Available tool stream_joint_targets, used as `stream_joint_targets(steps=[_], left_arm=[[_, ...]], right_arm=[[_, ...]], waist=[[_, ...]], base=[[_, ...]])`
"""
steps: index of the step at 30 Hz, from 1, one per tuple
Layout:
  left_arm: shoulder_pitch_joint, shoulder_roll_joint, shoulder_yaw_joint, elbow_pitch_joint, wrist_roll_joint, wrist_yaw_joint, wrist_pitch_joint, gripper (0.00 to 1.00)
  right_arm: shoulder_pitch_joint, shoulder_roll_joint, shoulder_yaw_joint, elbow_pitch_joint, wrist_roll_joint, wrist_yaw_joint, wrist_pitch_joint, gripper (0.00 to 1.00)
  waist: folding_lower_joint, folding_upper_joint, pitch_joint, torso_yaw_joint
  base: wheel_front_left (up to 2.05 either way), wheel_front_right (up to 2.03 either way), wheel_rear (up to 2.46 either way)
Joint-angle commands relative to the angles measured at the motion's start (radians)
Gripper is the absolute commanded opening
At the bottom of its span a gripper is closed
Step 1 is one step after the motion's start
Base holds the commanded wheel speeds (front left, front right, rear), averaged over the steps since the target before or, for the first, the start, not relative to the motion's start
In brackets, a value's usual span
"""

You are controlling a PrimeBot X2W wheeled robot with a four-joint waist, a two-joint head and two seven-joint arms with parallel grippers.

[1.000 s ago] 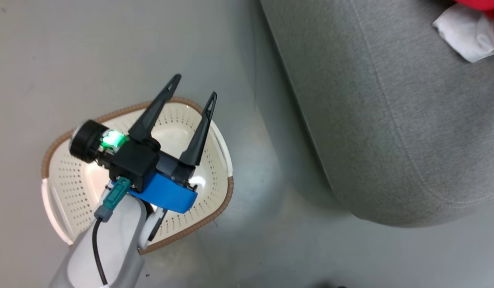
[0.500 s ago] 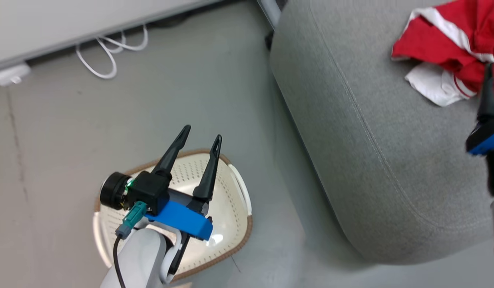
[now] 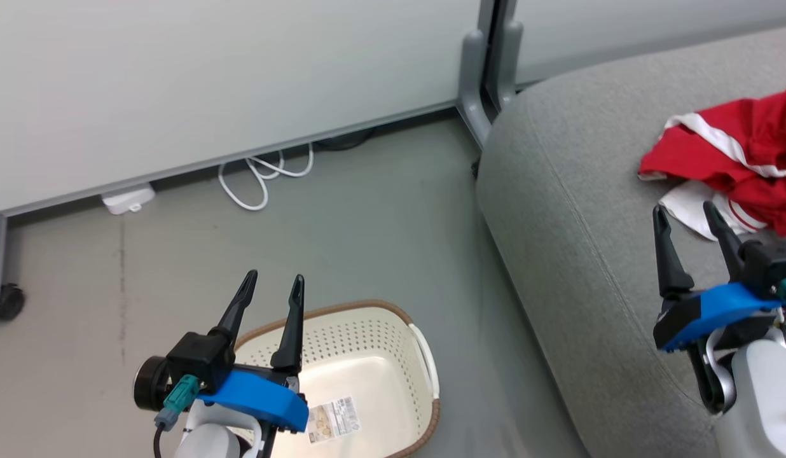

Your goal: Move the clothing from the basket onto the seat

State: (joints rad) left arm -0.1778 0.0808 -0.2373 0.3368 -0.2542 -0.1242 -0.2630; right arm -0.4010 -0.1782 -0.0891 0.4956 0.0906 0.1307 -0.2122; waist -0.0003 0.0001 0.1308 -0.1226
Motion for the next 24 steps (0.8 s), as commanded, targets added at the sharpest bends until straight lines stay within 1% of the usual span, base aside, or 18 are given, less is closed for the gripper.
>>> stream_joint_targets(steps=[1,6,10,16,24], left_arm=[[0.012,-0.004,0.011,0.003,-0.001,-0.005,-0.003,1.0],[0.042,-0.013,0.051,0.013,0.005,-0.006,-0.003,1.0],[0.063,-0.019,0.085,0.03,0.01,-0.003,-0.003,1.0],[0.081,-0.022,0.139,0.066,0.016,0.004,-0.003,1.0],[0.1,-0.022,0.193,0.099,0.031,0.004,-0.003,1.0]], right_arm=[[0.033,0.004,0.0,-0.024,-0.009,0.0,0.009,1.0],[0.126,0.032,0.004,-0.117,-0.038,0.0,0.042,1.0],[0.195,0.051,0.026,-0.161,-0.06,0.0,0.058,1.0],[0.269,0.088,0.048,-0.187,-0.054,0.0,0.063,1.0],[0.313,0.122,0.047,-0.176,-0.035,0.0,0.044,1.0]], waist=[[0.0003,-0.0001,-0.034,0.033],[0.0003,-0.0001,-0.077,0.078],[0.0003,-0.0001,-0.106,0.108],[0.0003,-0.0001,-0.13,0.132],[0.0003,-0.0001,-0.139,0.134]], base=[[0.0,0.0,0.0],[0.0,0.0,0.0],[0.0,0.0,0.0],[0.0,0.0,0.0],[0.0,0.0,0.0]])
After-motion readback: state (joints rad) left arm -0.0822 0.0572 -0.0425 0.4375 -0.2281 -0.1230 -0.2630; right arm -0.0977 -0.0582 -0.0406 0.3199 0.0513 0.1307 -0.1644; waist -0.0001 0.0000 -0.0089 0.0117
